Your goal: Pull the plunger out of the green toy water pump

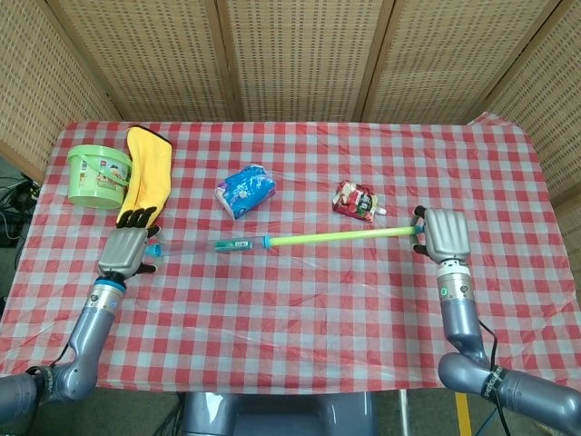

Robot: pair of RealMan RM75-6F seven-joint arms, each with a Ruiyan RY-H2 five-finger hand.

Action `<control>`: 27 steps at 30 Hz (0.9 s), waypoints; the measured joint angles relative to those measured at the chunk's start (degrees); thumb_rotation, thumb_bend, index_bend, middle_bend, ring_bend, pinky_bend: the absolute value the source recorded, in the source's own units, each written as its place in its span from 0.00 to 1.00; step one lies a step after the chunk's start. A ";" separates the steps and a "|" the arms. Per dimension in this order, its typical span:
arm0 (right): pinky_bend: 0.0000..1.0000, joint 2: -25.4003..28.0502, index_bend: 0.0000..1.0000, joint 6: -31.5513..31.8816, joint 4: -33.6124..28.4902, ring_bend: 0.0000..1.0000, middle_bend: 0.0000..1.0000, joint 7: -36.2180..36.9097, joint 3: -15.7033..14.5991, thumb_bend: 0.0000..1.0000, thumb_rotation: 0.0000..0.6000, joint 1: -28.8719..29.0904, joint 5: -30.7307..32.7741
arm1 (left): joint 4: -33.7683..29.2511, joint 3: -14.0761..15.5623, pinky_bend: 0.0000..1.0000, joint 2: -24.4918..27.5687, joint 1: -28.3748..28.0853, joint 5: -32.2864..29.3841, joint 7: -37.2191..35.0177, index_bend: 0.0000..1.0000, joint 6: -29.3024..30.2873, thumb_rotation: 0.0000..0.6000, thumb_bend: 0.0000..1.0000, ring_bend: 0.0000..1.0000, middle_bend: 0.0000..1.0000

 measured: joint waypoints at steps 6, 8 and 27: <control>0.46 2.20 0.34 -0.81 -1.81 0.58 0.54 -4.42 -0.62 0.34 1.00 0.06 4.32 | -0.95 -0.58 0.00 0.07 -0.89 -0.15 1.86 0.04 0.11 1.00 0.18 0.00 0.00; 0.44 3.08 0.29 -1.22 -2.67 0.47 0.43 -6.15 -0.69 0.31 1.00 0.19 7.34 | -1.38 -0.66 0.00 0.17 -1.11 -0.46 2.54 0.01 0.08 1.00 0.14 0.00 0.00; 0.00 7.38 0.00 1.47 -6.90 0.00 0.00 7.22 -5.73 0.15 1.00 -5.78 -6.85 | -4.96 3.92 0.00 3.02 7.63 14.55 -7.67 0.00 10.76 1.00 0.10 0.00 0.00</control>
